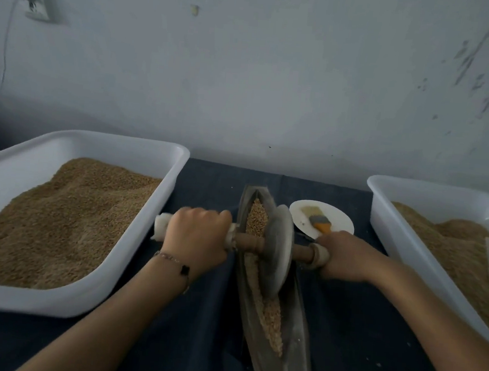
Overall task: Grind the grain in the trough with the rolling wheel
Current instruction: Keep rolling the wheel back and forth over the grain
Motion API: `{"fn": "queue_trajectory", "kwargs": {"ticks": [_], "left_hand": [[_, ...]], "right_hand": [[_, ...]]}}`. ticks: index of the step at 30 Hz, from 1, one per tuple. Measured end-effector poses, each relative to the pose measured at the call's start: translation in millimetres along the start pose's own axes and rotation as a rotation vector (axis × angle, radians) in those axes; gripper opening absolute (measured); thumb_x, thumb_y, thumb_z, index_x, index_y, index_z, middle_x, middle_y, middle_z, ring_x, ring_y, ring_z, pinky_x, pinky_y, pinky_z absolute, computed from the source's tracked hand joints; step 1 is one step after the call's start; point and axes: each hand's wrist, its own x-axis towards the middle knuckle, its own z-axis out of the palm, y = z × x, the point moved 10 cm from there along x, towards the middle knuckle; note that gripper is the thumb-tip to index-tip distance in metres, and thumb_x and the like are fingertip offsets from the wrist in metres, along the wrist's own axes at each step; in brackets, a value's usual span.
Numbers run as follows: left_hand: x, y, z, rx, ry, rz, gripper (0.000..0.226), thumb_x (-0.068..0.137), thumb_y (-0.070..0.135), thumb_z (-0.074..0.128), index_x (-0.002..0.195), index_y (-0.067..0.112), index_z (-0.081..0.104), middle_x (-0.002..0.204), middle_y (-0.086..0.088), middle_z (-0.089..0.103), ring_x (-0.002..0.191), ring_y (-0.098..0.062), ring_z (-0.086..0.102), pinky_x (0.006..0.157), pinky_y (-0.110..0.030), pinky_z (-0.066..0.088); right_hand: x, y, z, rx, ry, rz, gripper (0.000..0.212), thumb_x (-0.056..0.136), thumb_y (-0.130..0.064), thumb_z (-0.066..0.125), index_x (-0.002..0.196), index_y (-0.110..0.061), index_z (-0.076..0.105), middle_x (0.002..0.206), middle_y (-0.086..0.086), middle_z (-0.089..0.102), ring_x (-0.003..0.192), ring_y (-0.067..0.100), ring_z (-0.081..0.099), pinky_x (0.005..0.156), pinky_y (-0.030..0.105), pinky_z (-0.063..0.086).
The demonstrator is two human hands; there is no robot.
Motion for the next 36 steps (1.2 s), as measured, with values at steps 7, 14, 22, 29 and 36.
{"fn": "queue_trajectory", "kwargs": {"ticks": [7,14,22,29,36], "left_hand": [[29.7,-20.8,24.8,-0.034,-0.104,-0.082,0.017,0.084,0.037,0.053,0.078,0.026,0.041,0.063,0.010,0.039,0.062,-0.013,0.047,0.060,-0.026,0.039],[-17.2,5.2,-9.6,0.020,-0.005,-0.008,0.022,0.087,0.037,0.050,0.080,0.025,0.033,0.071,0.010,0.046,0.062,-0.011,0.040,0.060,-0.026,0.030],[-54.4,13.3,-40.3,-0.079,0.153,0.102,0.041,0.036,0.020,0.085,0.054,0.018,0.048,0.041,0.006,0.046,0.033,-0.014,0.043,0.038,-0.022,0.029],[5.8,-20.4,22.6,-0.009,-0.072,-0.080,0.021,0.081,0.043,0.050,0.074,0.027,0.039,0.060,0.011,0.039,0.055,-0.010,0.042,0.052,-0.024,0.030],[35.0,-29.9,31.4,-0.015,-0.095,-0.125,0.026,0.080,0.041,0.052,0.065,0.027,0.036,0.059,0.010,0.043,0.053,-0.012,0.044,0.053,-0.025,0.036]], "right_hand": [[27.4,2.5,-23.3,-0.128,0.309,0.026,0.012,0.070,-0.032,0.055,0.078,-0.036,0.047,0.070,-0.013,0.046,0.073,0.019,0.050,0.057,0.031,0.030],[-31.6,-9.4,-15.8,-0.247,0.588,-0.032,0.024,0.071,-0.031,0.070,0.091,-0.026,0.058,0.074,-0.007,0.060,0.067,0.020,0.060,0.053,0.028,0.033],[-96.9,-29.8,-21.0,-0.270,0.957,-0.294,0.030,0.045,-0.007,0.082,0.064,-0.014,0.060,0.055,0.001,0.053,0.045,0.019,0.049,0.045,0.024,0.033],[-11.9,-7.0,-28.6,-0.318,0.707,-0.031,0.024,0.063,-0.031,0.071,0.081,-0.023,0.055,0.070,-0.004,0.061,0.063,0.022,0.059,0.050,0.026,0.030],[26.2,4.9,-31.4,-0.196,0.595,0.030,0.017,0.070,-0.027,0.060,0.076,-0.027,0.045,0.069,-0.007,0.054,0.066,0.021,0.054,0.053,0.031,0.034]]}}
